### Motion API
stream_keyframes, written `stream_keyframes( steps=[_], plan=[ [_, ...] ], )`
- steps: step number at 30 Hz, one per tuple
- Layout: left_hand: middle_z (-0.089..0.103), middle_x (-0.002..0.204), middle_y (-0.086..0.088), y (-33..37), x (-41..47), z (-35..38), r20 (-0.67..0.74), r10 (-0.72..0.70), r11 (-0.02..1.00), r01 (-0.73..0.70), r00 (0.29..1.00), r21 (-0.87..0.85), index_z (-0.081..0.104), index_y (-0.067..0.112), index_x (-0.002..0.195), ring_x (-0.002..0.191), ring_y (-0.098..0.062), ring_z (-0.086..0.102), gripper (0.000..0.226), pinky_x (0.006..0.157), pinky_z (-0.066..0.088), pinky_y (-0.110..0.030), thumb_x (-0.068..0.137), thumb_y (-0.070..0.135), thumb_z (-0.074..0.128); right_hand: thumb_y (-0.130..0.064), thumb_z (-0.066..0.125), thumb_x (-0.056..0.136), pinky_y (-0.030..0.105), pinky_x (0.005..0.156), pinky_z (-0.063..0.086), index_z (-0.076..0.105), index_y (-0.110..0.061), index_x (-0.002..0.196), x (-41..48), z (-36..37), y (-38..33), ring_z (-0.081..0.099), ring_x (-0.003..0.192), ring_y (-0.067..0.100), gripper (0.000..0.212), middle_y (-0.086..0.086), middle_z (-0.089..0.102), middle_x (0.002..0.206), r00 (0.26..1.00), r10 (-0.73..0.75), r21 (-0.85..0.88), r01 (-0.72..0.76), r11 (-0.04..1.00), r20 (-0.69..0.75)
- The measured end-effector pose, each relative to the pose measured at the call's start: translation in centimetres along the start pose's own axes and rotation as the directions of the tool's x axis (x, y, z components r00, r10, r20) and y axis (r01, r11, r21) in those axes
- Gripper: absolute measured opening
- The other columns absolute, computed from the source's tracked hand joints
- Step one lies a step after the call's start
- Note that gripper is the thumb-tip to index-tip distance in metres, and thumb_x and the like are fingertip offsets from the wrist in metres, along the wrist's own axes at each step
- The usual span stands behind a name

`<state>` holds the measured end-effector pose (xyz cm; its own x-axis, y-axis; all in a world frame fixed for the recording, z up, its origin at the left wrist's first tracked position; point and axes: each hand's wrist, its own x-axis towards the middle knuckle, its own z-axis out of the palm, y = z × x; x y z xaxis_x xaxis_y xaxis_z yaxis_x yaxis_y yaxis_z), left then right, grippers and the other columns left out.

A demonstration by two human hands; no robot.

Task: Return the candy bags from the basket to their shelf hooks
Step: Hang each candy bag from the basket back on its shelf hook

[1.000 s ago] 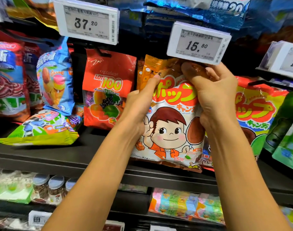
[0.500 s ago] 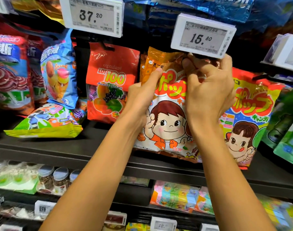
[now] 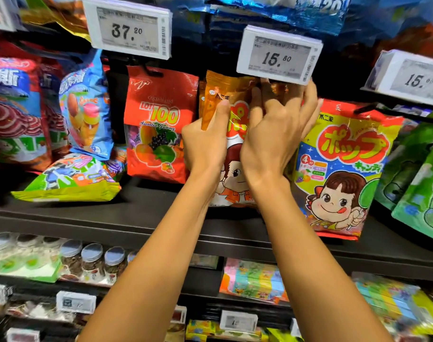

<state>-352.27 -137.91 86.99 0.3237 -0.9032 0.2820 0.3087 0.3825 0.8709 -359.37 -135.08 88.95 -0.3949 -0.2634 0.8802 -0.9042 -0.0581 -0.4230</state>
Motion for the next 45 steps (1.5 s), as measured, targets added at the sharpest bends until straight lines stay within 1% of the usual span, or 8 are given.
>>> stream_keyframes(
  steps=[6, 8, 14, 20, 29, 36, 41, 45],
  plan=[
    [0.067, 0.064, -0.002, -1.1, -0.1, -0.2, -0.014, -0.058, 0.997, 0.059, 0.998, 0.047, 0.065, 0.022, 0.056, 0.063, -0.018, 0.061, 0.040, 0.074, 0.058, -0.050, 0.067, 0.060, 0.069, 0.009, 0.065, 0.076, 0.035, 0.120, 0.013, 0.073, -0.003, 0.102, -0.6, 0.6, -0.3, 0.046, 0.133, 0.032, 0.029, 0.009, 0.065, 0.125, 0.979, 0.200, 0.454, -0.158, 0.877, -0.044],
    [0.066, 0.063, 0.001, -1.2, 0.3, -0.4, -0.010, -0.034, 0.997, 0.035, 0.999, 0.064, 0.064, 0.024, 0.055, 0.062, -0.016, 0.061, 0.040, 0.072, 0.058, -0.049, 0.065, 0.062, 0.069, 0.013, 0.062, 0.074, 0.054, 0.116, 0.028, 0.073, 0.002, 0.095, -1.0, 1.1, -0.1, 0.048, 0.130, 0.034, 0.026, 0.011, 0.068, 0.121, 0.985, 0.165, 0.496, -0.117, 0.861, -0.054],
    [0.056, 0.057, -0.002, -2.0, 1.6, -0.6, -0.034, -0.016, 0.993, 0.020, 0.999, 0.117, 0.060, 0.018, 0.053, 0.057, -0.016, 0.047, 0.047, 0.056, 0.044, -0.037, 0.063, 0.062, 0.075, 0.012, 0.061, 0.070, 0.031, 0.112, 0.036, 0.065, 0.008, 0.065, -3.1, 3.0, 1.5, 0.051, 0.125, 0.049, 0.008, 0.031, 0.068, 0.103, 0.998, 0.041, 0.368, -0.021, 0.930, -0.047],
    [0.066, 0.070, -0.012, -2.4, 2.3, -1.3, 0.067, -0.100, 0.988, 0.091, 0.993, 0.128, 0.066, -0.007, 0.073, 0.063, -0.020, 0.060, 0.064, 0.063, 0.052, -0.038, 0.072, 0.057, 0.077, 0.005, 0.066, 0.067, 0.050, 0.070, 0.059, 0.062, 0.007, 0.061, -3.4, 3.5, 2.3, 0.067, 0.088, 0.047, 0.007, 0.026, 0.063, 0.062, 0.999, -0.022, 0.186, 0.015, 0.983, 0.038],
    [0.073, 0.093, -0.010, -0.6, -1.2, -5.6, 0.191, -0.042, 0.935, -0.029, 0.981, 0.354, 0.067, 0.001, 0.101, 0.081, -0.019, 0.067, 0.038, 0.074, 0.057, -0.041, 0.082, 0.033, 0.077, -0.014, 0.049, 0.100, 0.046, 0.117, 0.030, 0.064, -0.004, 0.124, -7.7, 0.3, 4.3, 0.035, 0.141, 0.035, 0.030, 0.018, 0.051, 0.142, 0.978, -0.150, 0.167, 0.125, 0.978, 0.145],
    [0.069, 0.108, -0.007, -1.3, -9.2, -16.1, 0.226, 0.080, 0.937, -0.150, 0.971, 0.316, 0.061, 0.005, 0.113, 0.103, -0.014, 0.066, 0.026, 0.090, 0.052, -0.025, 0.089, 0.006, 0.067, -0.006, 0.048, 0.099, 0.034, 0.106, 0.038, 0.065, -0.005, 0.118, -19.8, -7.6, 6.7, 0.053, 0.119, 0.026, 0.026, 0.012, 0.062, 0.126, 0.961, -0.052, 0.265, -0.023, 0.964, 0.273],
    [0.069, 0.080, -0.012, -8.4, -16.5, -27.1, 0.322, -0.241, 0.907, 0.095, 0.915, 0.409, 0.065, 0.005, 0.092, 0.071, -0.021, 0.064, 0.009, 0.066, 0.051, -0.035, 0.093, 0.000, 0.059, -0.004, 0.045, 0.095, 0.024, 0.096, 0.036, 0.066, -0.001, 0.104, -35.9, -11.6, 9.3, 0.054, 0.105, 0.031, 0.023, 0.016, 0.064, 0.108, 0.754, 0.183, 0.061, -0.284, 0.957, 0.631],
    [0.065, 0.082, -0.017, -18.7, -22.8, -36.3, 0.244, -0.649, 0.653, 0.363, 0.721, 0.664, 0.069, -0.005, 0.089, 0.071, -0.001, 0.059, 0.016, 0.070, 0.044, -0.016, 0.093, -0.009, 0.054, -0.002, 0.049, 0.095, 0.038, 0.090, 0.046, 0.067, 0.000, 0.102, -49.5, -12.6, 12.0, 0.059, 0.099, 0.036, 0.019, 0.014, 0.066, 0.105, 0.296, 0.502, -0.296, -0.533, 0.793, 0.813]
  ],
)
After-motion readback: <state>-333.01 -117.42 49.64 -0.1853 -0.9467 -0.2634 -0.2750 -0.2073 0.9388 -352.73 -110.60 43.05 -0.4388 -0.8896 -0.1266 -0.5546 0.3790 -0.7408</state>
